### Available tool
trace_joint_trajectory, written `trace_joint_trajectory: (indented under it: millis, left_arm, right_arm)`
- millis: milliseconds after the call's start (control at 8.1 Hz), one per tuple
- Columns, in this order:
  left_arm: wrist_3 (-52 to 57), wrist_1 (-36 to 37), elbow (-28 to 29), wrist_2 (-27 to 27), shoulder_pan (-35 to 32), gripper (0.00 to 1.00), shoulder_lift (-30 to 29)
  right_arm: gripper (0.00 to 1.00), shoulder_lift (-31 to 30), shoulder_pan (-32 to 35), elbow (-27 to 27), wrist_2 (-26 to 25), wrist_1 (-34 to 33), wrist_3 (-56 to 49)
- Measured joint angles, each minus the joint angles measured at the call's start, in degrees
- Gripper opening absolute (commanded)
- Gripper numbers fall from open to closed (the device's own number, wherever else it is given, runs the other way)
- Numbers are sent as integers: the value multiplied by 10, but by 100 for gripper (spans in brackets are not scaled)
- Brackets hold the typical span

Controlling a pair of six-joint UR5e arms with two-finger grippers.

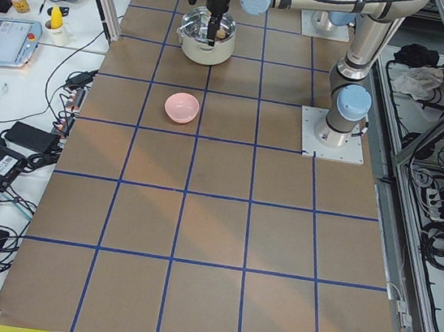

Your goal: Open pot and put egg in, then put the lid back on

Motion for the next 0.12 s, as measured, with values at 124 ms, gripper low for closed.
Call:
trace_joint_trajectory:
  millis: [124]
  left_arm:
    - [0, 1, -3, 0, 0, 100, 1]
  right_arm:
    - [100, 0, 0, 0, 1, 0, 0]
